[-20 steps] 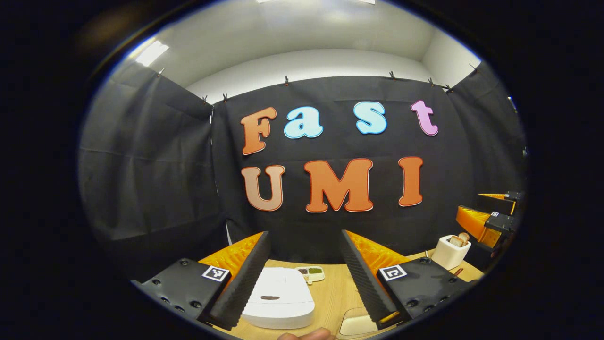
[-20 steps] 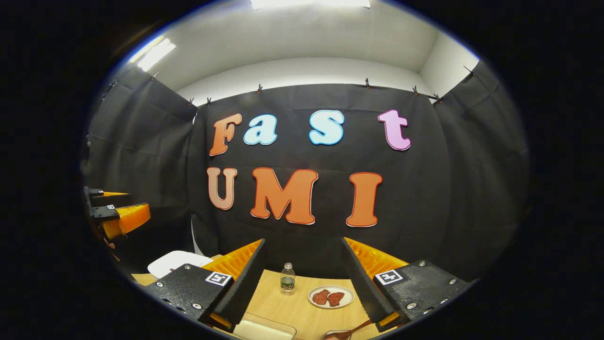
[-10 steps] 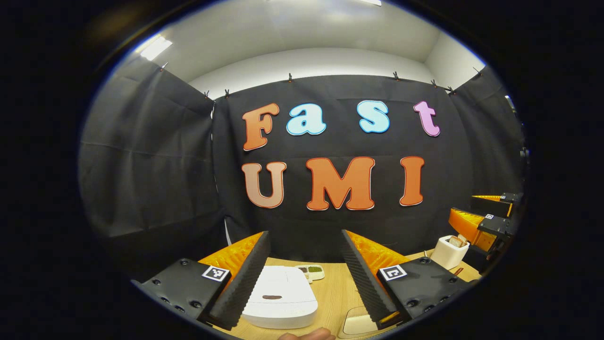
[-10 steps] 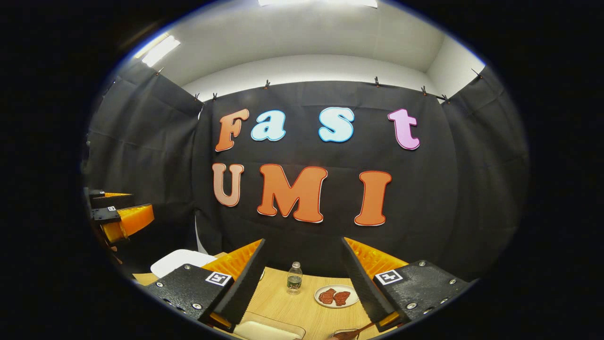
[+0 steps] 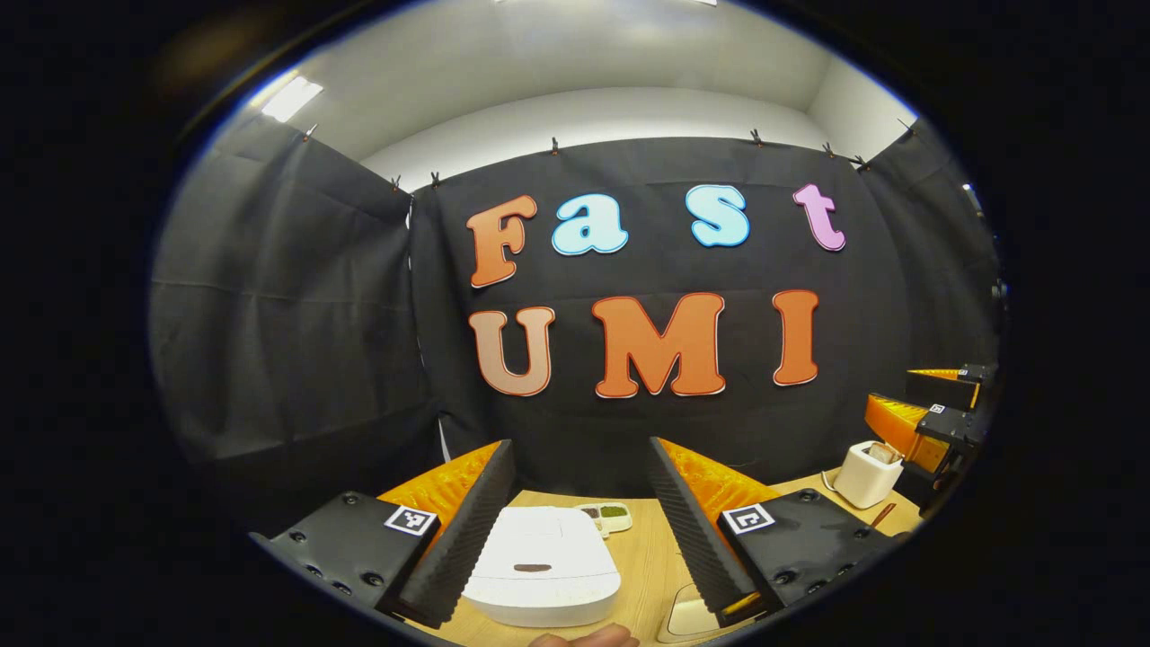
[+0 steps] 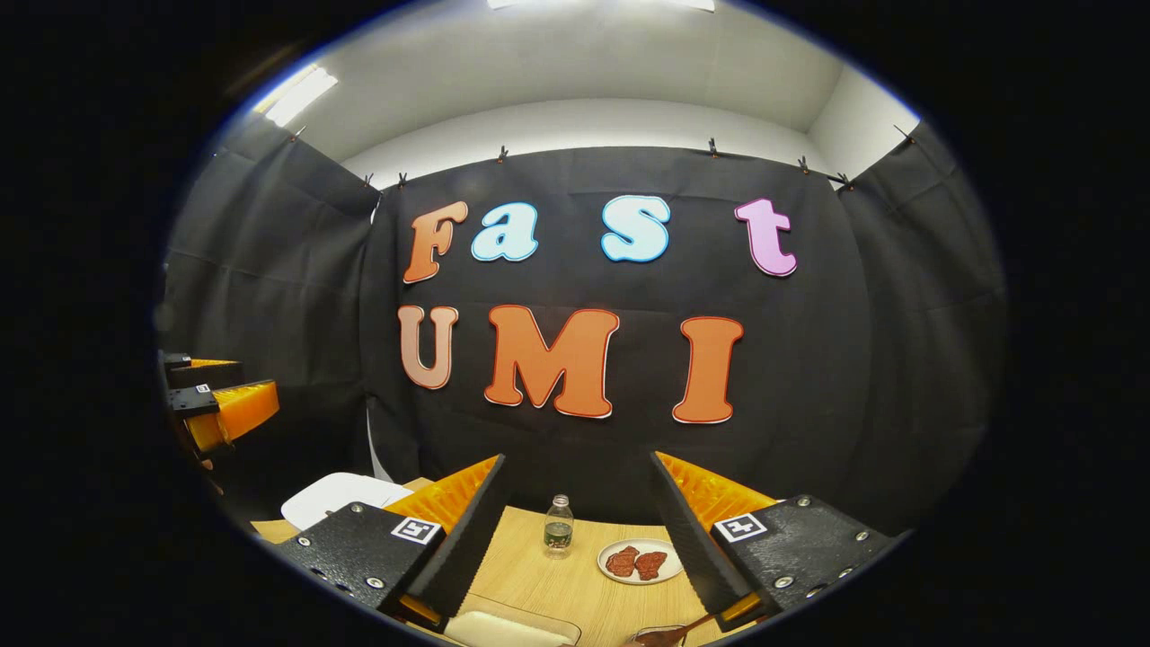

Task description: Close the left gripper, press the button to open the rice cooker; take a wooden spoon from the chopstick holder with the right hand, scoop a spoonful of rice and pour it into the rice cooker, then put the wooden spoon back into the chopstick holder.

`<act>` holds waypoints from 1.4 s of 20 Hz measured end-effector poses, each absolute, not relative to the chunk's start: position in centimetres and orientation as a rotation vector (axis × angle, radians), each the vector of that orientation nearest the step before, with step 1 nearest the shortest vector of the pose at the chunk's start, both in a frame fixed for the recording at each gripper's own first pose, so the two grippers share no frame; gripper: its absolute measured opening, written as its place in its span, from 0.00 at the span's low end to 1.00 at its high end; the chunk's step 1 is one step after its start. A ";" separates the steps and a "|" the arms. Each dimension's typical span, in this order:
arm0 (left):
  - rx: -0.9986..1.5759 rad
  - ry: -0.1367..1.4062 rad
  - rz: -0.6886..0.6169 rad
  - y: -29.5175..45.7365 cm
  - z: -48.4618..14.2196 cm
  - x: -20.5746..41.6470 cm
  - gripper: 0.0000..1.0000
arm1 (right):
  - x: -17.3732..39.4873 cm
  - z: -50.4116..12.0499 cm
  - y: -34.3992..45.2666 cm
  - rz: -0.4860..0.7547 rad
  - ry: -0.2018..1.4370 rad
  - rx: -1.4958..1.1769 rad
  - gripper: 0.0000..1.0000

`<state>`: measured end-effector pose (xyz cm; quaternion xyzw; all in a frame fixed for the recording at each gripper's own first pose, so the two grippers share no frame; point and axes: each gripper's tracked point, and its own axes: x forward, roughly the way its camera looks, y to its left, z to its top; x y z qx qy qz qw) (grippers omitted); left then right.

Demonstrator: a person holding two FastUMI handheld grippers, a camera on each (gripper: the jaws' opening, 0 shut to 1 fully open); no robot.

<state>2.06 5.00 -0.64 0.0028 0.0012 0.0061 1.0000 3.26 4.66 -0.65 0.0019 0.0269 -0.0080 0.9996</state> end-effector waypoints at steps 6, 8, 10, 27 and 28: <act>0.052 -0.004 -0.003 5.9 -0.3 3.2 1.00 | 3.0 -1.8 3.5 -0.039 0.071 -0.005 0.95; 0.040 0.010 0.039 8.8 -0.4 4.2 0.94 | 2.7 -2.5 2.5 -0.057 0.083 -0.009 0.95; 0.019 0.038 0.066 9.7 -1.1 5.0 0.99 | 2.6 -3.2 1.1 -0.088 0.101 0.003 0.95; -0.363 0.844 0.052 11.9 -20.9 11.0 0.08 | -0.5 -8.1 -6.6 -0.312 0.225 0.029 0.97; -0.395 0.903 0.035 11.5 -22.0 11.1 0.08 | -0.9 -8.2 -6.9 -0.323 0.231 0.022 0.95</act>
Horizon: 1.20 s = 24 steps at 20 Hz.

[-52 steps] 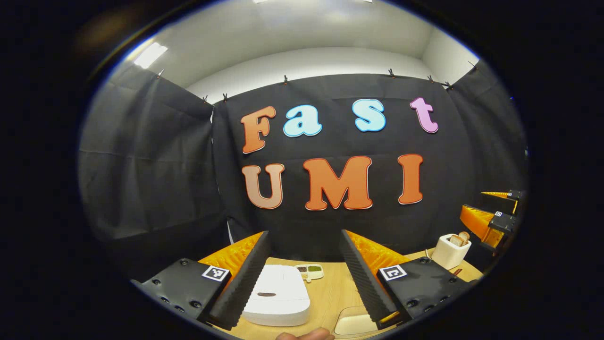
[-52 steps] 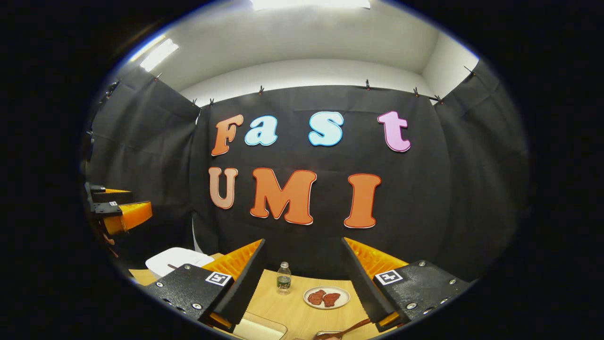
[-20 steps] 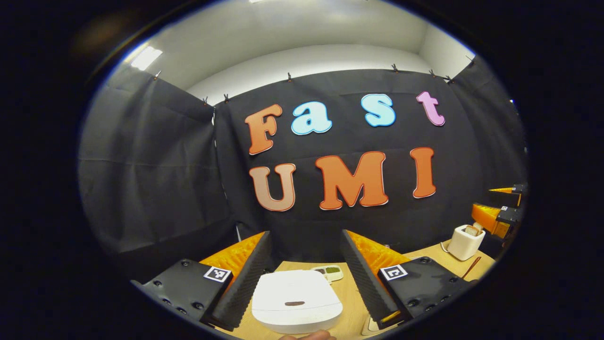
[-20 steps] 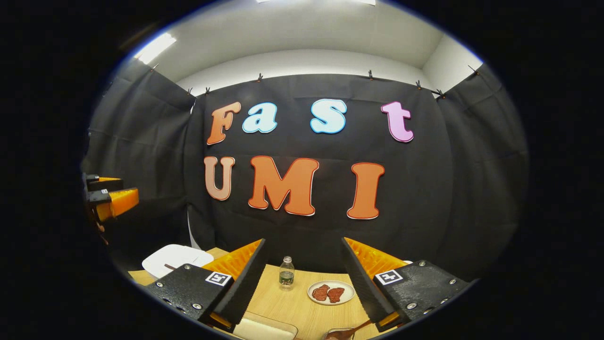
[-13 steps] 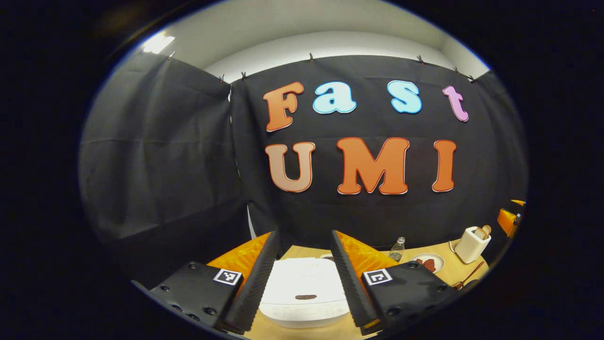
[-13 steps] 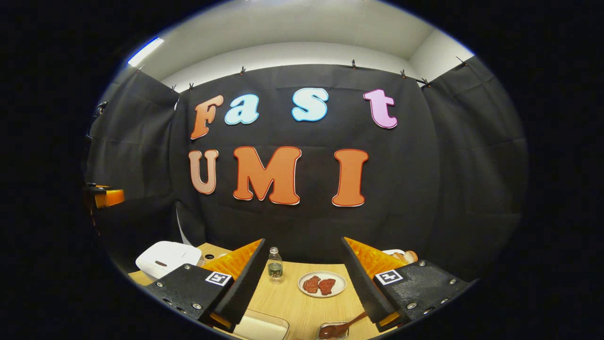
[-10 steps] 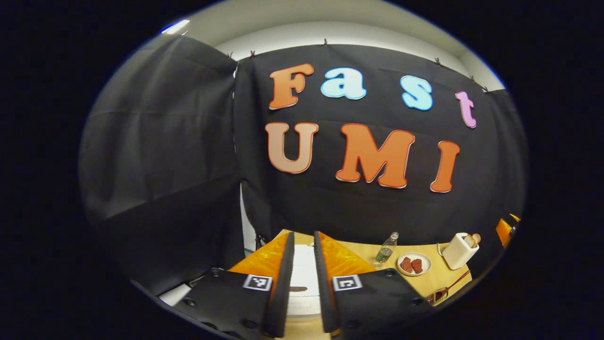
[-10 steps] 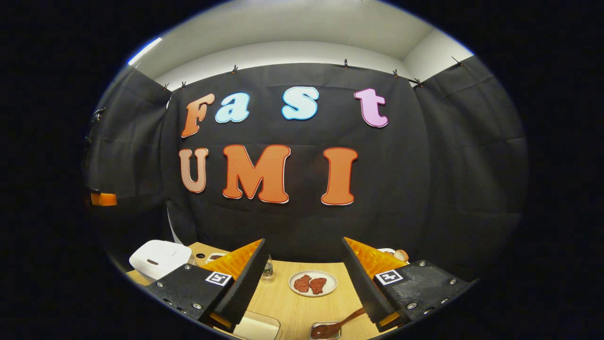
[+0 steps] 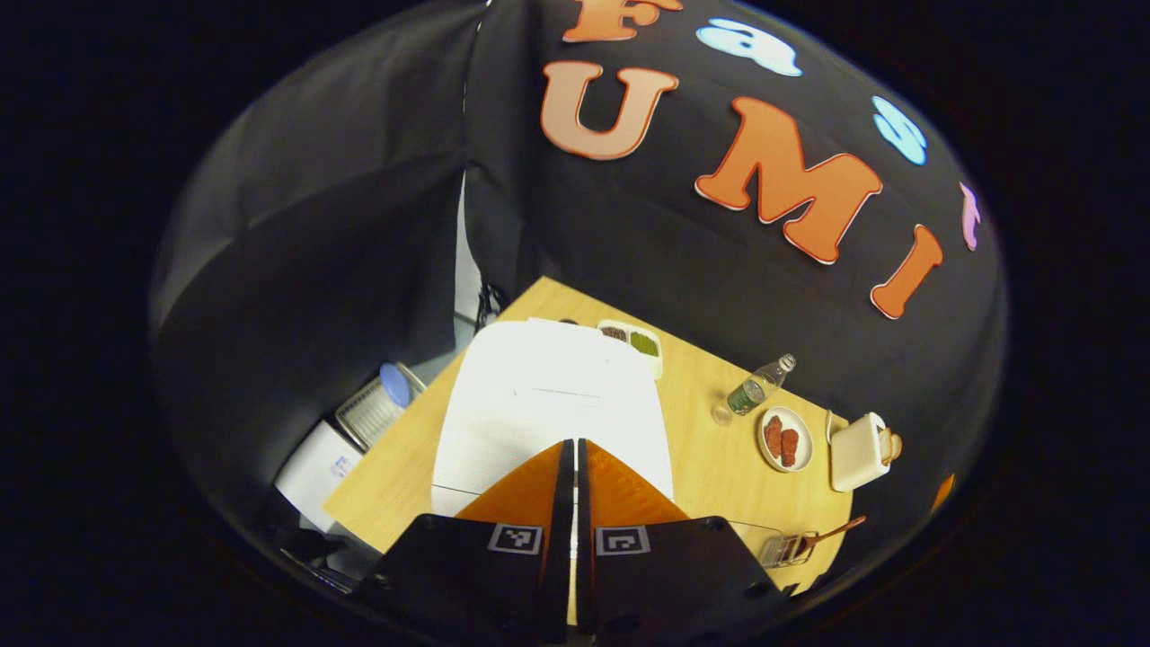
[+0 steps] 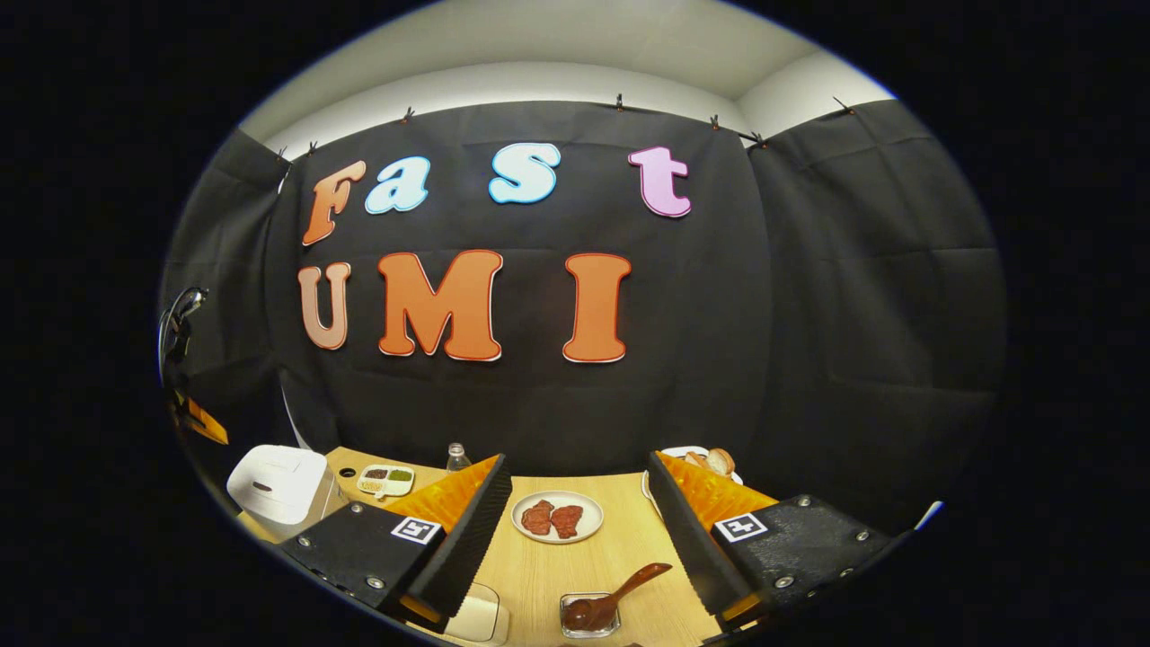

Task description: Close the left gripper, press the button to open the rice cooker; take a wooden spoon from the chopstick holder with the right hand, scoop a spoonful of rice and pour it into the rice cooker, then put the wooden spoon back into the chopstick holder.

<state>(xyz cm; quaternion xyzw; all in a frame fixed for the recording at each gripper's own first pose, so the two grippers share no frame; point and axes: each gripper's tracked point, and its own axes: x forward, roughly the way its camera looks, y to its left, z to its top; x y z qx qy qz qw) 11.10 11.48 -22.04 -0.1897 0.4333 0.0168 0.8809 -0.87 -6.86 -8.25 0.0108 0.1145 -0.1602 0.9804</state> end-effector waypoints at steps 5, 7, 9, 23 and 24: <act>-0.462 1.084 0.007 10.8 -26.7 11.5 0.08 | -2.3 -9.2 -7.8 -0.371 0.264 0.003 0.95; -0.485 1.133 0.015 10.8 -28.2 12.0 0.08 | -2.8 -9.6 -8.1 -0.386 0.277 0.001 0.95; -0.501 1.160 0.008 10.3 -29.1 12.4 0.08 | -3.1 -10.0 -8.2 -0.399 0.289 -0.006 0.95; -0.408 1.031 0.072 11.0 -29.5 12.2 0.06 | -1.1 -12.9 -6.3 -0.326 0.350 0.000 0.95; -0.407 0.960 0.075 11.3 -28.2 12.8 0.06 | -0.7 -13.1 -6.3 -0.315 0.357 -0.004 0.95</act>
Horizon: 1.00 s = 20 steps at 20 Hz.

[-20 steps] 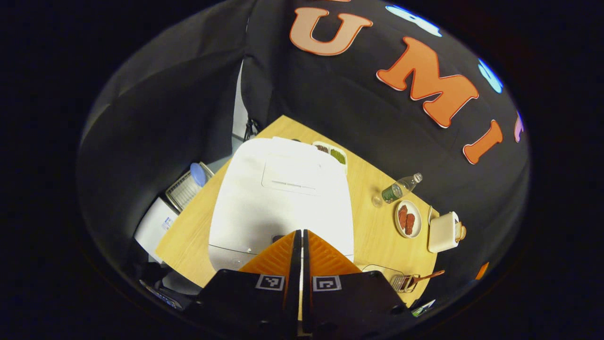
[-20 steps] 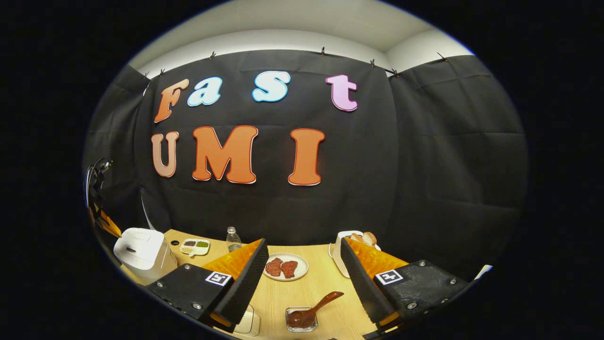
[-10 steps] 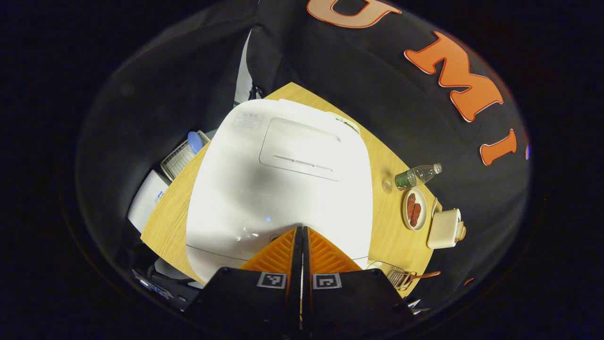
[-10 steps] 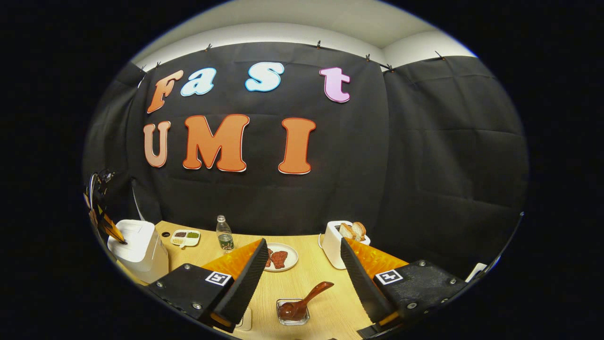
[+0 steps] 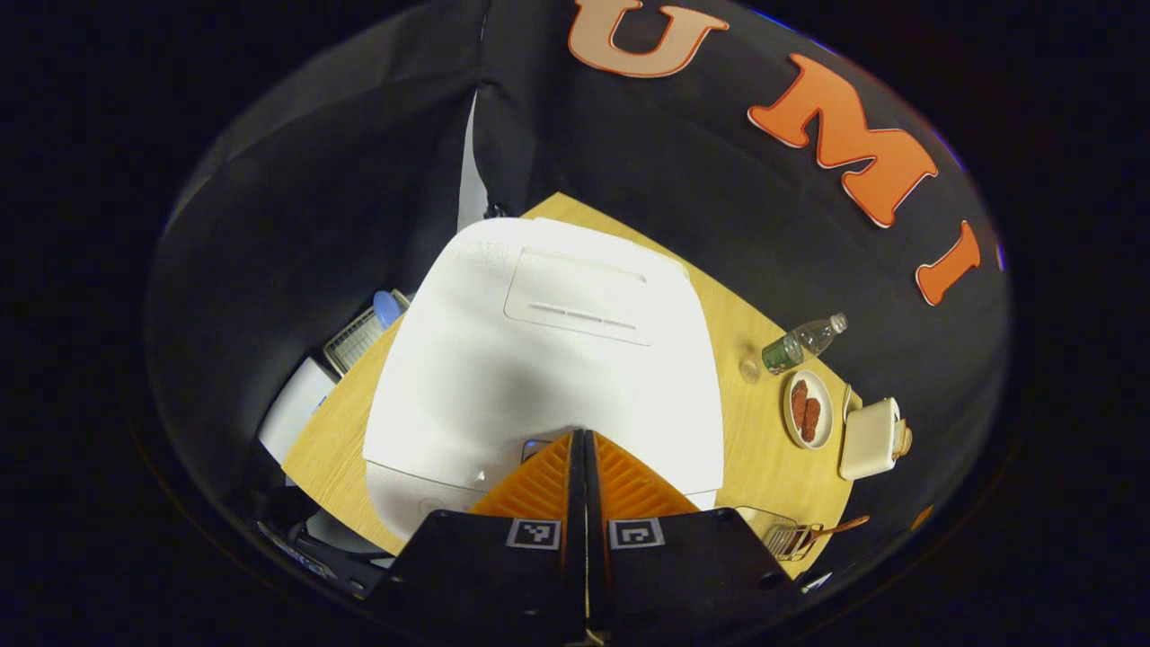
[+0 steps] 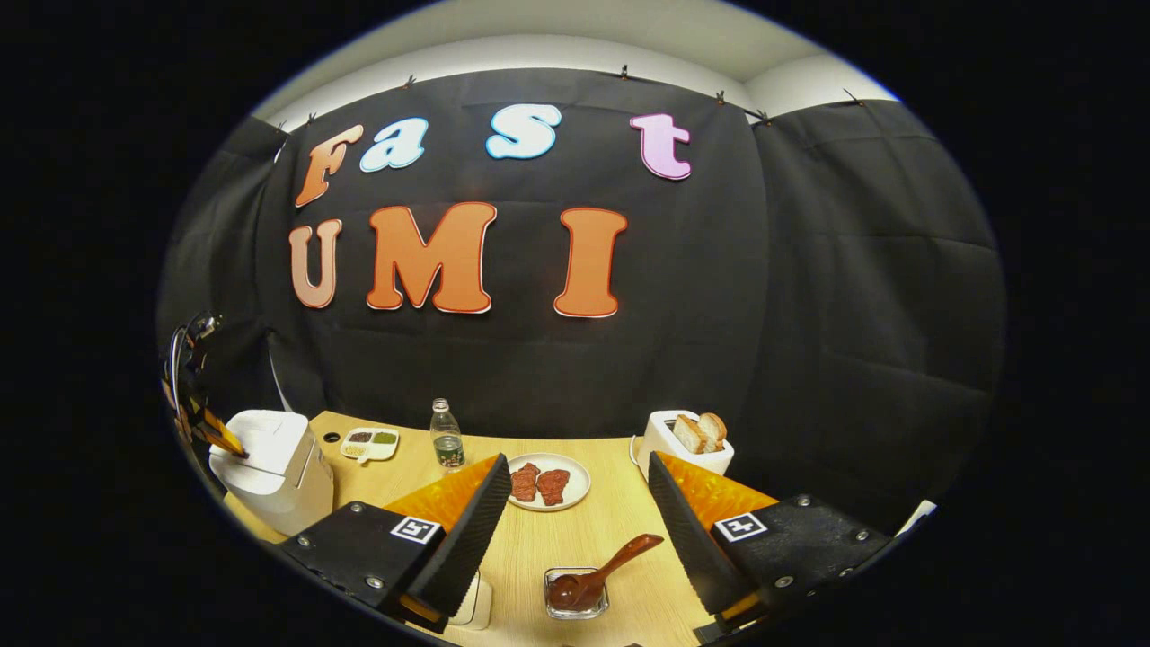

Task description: Close the left gripper, press the button to open the rice cooker; take a wooden spoon from the chopstick holder with the right hand, scoop a spoonful of rice and pour it into the rice cooker, then put the wooden spoon back into the chopstick holder.

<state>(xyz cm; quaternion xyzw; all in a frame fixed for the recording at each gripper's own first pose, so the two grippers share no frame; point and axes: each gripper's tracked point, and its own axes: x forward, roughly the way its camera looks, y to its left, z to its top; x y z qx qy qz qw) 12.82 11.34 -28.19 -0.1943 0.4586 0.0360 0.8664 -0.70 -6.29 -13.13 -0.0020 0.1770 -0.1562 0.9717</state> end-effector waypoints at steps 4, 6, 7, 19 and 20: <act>-0.333 0.638 0.115 12.9 -20.5 14.8 0.06 | 0.2 -14.1 -5.7 -0.275 0.385 0.003 0.95; -0.287 0.493 0.131 13.5 -16.0 15.4 0.06 | 0.5 -14.6 -5.6 -0.264 0.394 0.009 0.95; -0.272 0.437 0.136 13.4 -14.1 14.8 0.05 | 0.6 -14.9 -5.5 -0.256 0.400 0.014 0.95; -0.070 0.167 0.083 6.5 -5.9 7.6 0.45 | -0.9 -19.4 -7.9 -0.249 0.488 0.094 0.95; -0.065 0.158 0.078 5.9 -5.4 7.0 0.56 | -1.0 -19.9 -8.2 -0.249 0.494 0.102 0.95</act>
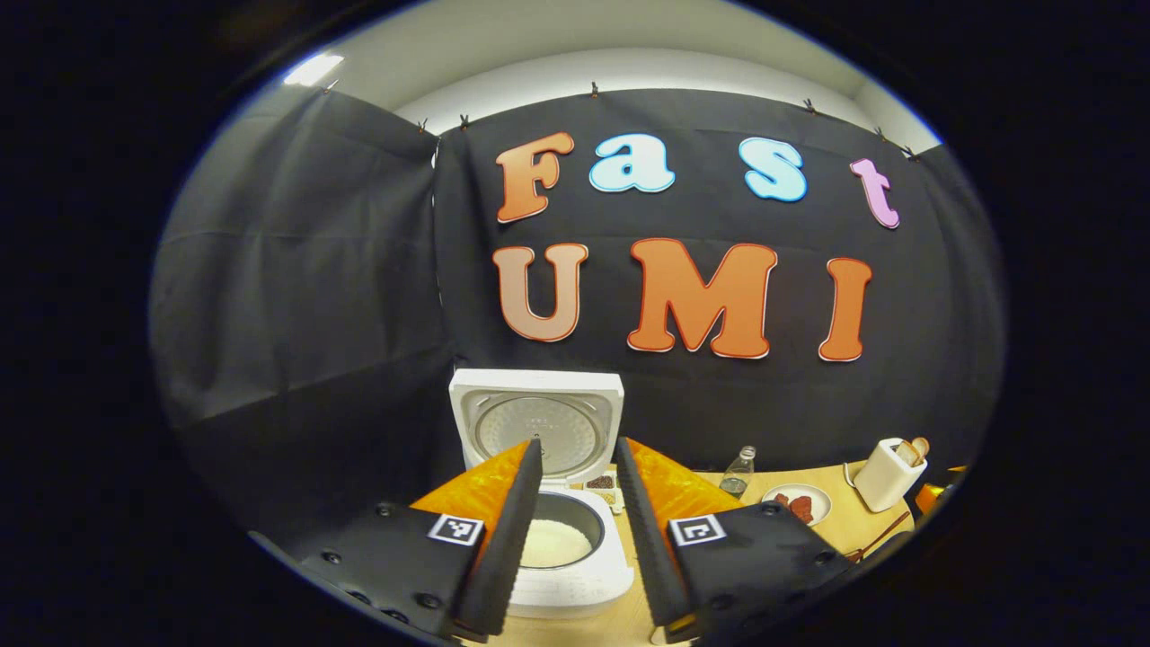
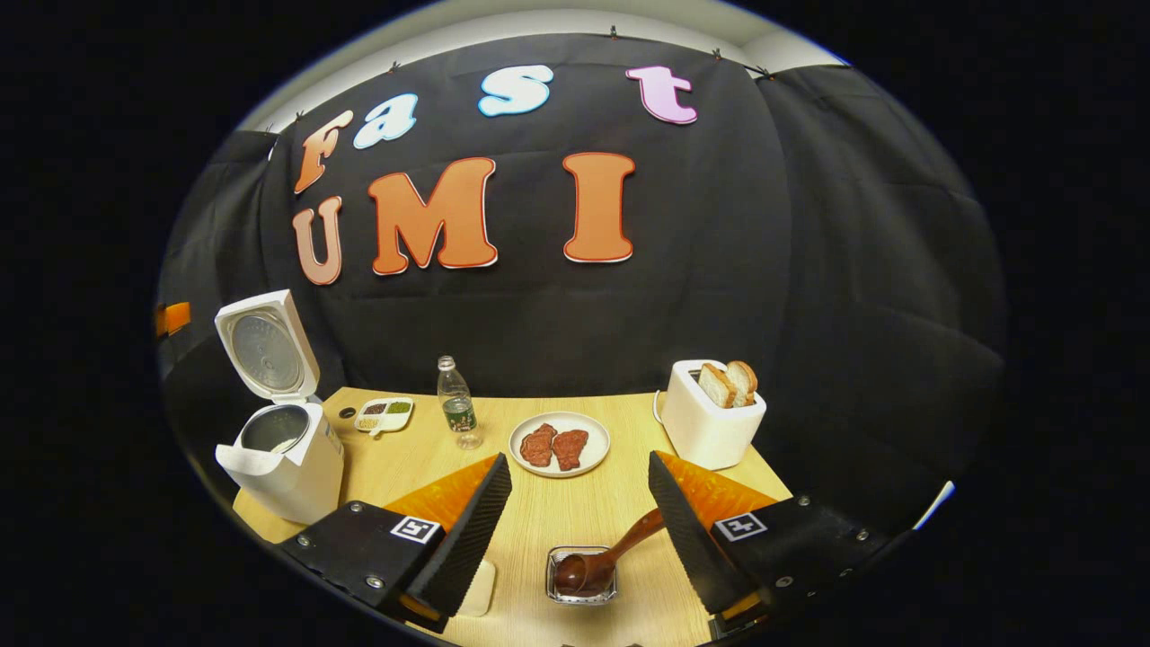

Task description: Close the left gripper, press the button to open the rice cooker; take a wooden spoon from the chopstick holder with the right hand, scoop a spoonful of rice and pour it into the rice cooker, then put the wooden spoon back into the chopstick holder.

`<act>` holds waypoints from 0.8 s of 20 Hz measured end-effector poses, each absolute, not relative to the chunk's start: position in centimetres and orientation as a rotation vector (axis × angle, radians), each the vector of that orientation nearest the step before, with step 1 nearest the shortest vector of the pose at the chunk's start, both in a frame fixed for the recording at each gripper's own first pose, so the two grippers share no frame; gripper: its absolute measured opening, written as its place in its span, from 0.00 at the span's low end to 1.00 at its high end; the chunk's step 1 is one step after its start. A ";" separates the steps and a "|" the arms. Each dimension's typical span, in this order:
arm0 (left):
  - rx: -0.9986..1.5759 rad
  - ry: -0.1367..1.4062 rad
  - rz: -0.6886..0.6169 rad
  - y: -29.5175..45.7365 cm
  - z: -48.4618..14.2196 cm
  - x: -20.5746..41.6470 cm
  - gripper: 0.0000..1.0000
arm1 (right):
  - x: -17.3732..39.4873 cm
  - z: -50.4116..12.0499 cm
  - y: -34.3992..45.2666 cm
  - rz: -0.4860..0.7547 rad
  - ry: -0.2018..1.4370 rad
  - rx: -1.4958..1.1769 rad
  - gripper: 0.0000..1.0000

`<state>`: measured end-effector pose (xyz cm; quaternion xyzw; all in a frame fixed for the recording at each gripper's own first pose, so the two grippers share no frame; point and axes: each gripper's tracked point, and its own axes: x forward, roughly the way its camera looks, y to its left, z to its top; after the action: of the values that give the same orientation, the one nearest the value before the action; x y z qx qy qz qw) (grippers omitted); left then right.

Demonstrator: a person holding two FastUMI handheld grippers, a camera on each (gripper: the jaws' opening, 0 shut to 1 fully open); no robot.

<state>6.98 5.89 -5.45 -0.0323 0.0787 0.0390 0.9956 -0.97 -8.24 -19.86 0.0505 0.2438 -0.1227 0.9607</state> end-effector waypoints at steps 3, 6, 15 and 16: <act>-0.025 0.131 0.082 4.5 -5.2 5.3 0.85 | -1.6 -21.4 -9.0 -0.246 0.524 0.126 0.95; 0.028 0.093 0.114 3.4 -5.1 3.4 0.94 | -2.2 -23.7 -9.8 -0.247 0.577 0.166 0.95; 0.132 0.057 0.171 0.0 -6.2 0.1 0.97 | -3.8 -32.2 -12.6 -0.304 0.764 0.315 0.95; 0.137 0.058 0.176 -0.1 -6.1 -0.1 0.99 | -3.9 -33.1 -12.8 -0.316 0.788 0.341 0.95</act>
<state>-0.14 -0.08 -6.14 0.0681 0.0290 0.0878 0.9934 -3.88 -12.78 -33.09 0.1647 0.3804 -0.1525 0.8972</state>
